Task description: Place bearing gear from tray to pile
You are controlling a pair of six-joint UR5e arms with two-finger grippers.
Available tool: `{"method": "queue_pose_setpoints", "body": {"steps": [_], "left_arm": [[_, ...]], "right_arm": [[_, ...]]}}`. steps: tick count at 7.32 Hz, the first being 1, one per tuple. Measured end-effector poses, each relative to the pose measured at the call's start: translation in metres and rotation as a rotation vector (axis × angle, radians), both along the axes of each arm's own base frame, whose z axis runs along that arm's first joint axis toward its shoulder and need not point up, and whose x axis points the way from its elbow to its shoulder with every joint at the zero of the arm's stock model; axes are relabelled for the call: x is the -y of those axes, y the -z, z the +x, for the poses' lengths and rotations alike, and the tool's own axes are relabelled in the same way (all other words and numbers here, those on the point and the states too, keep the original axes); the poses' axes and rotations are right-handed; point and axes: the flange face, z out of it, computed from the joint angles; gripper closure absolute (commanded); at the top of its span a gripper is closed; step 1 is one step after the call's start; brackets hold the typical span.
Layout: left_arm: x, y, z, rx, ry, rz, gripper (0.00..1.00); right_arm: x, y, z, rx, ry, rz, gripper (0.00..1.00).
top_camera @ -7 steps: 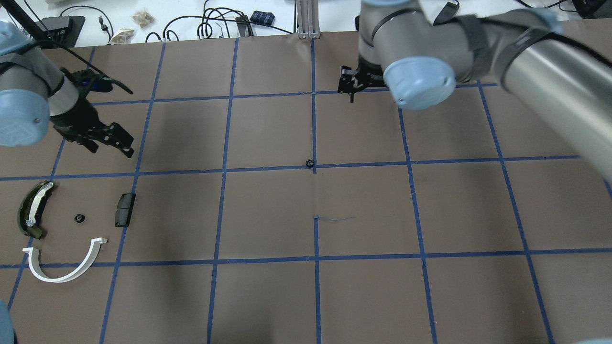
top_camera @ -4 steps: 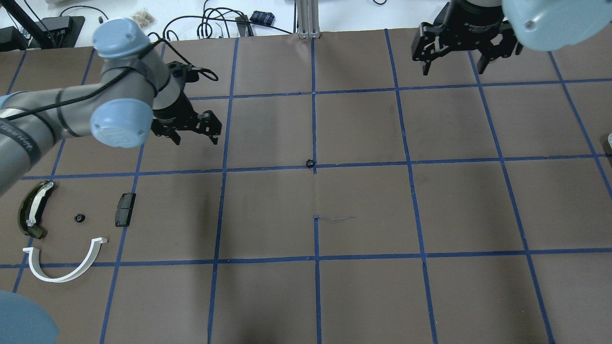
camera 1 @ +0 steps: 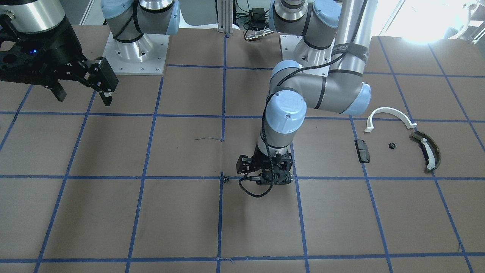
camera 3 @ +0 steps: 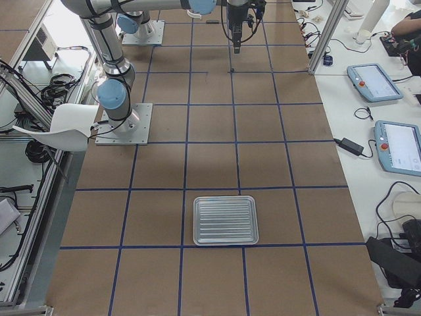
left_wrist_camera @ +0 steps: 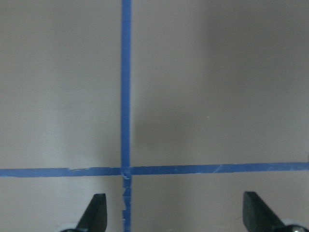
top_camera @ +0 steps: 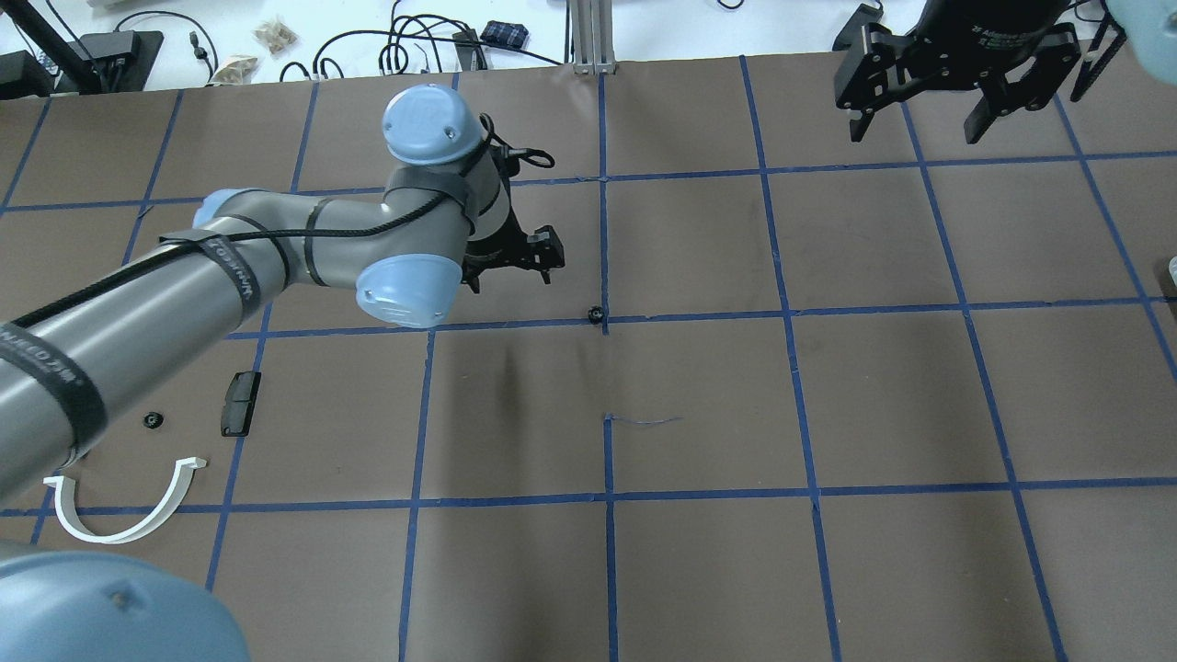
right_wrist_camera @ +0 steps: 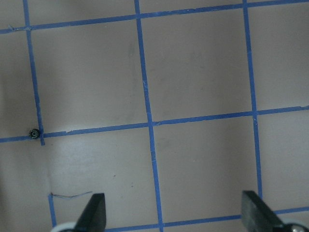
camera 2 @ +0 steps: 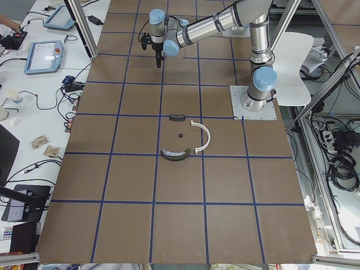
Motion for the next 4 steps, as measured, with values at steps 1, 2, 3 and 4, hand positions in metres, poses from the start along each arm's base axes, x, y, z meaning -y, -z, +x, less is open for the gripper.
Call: {"method": "queue_pose_setpoints", "body": {"steps": [1, 2, 3, 4], "left_arm": [[0.002, 0.011, -0.028, -0.011, -0.006, -0.019, 0.00], [0.003, 0.019, -0.055, -0.011, 0.013, -0.024, 0.00], [-0.005, 0.030, -0.074, 0.002, 0.038, -0.011, 0.00], [-0.016, 0.043, -0.082, 0.015, 0.054, 0.011, 0.02]], "right_arm": [[-0.003, 0.009, 0.003, 0.014, -0.004, 0.019, 0.00], [-0.005, 0.018, 0.004, 0.020, -0.007, 0.035, 0.00], [-0.006, 0.022, 0.005, 0.023, -0.008, 0.043, 0.00], [-0.007, 0.024, 0.005, 0.025, -0.008, 0.046, 0.00]]}}
